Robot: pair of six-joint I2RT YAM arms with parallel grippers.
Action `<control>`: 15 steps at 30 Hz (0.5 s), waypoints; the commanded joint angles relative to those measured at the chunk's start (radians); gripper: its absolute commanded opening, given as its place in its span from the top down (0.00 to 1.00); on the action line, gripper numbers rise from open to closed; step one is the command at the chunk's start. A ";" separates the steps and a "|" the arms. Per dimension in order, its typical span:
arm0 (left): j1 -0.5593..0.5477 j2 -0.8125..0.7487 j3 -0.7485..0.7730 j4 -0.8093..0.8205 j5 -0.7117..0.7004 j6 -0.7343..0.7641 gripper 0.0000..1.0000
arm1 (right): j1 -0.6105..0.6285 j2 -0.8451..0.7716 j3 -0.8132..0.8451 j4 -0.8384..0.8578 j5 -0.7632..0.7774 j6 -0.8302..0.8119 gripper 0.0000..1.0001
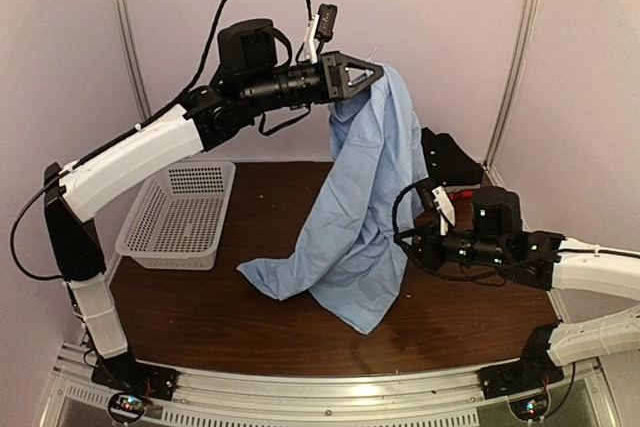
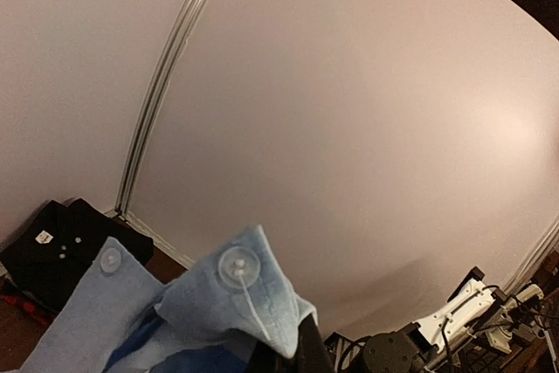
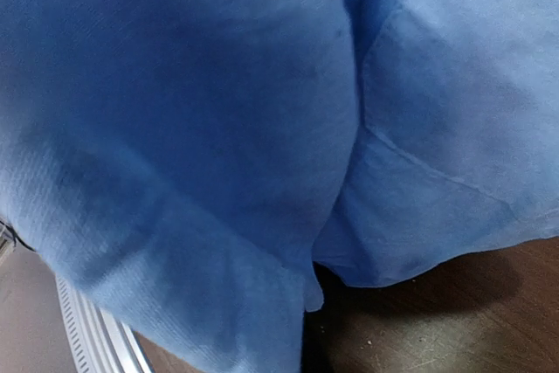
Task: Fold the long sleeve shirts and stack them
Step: Pick up the crumpled shirt from the center of the board, then place the crumpled shirt at the center of the board.
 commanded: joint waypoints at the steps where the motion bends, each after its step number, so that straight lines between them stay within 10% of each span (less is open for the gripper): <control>1: 0.040 -0.152 -0.103 0.017 -0.110 0.054 1.00 | 0.001 -0.130 0.068 -0.191 0.220 -0.069 1.00; 7: 0.071 -0.334 -0.319 -0.170 -0.380 0.197 1.00 | -0.005 -0.200 0.396 -0.624 0.554 -0.092 1.00; 15: 0.098 -0.441 -0.494 -0.355 -0.622 0.264 1.00 | -0.006 -0.021 0.561 -0.788 0.630 -0.063 1.00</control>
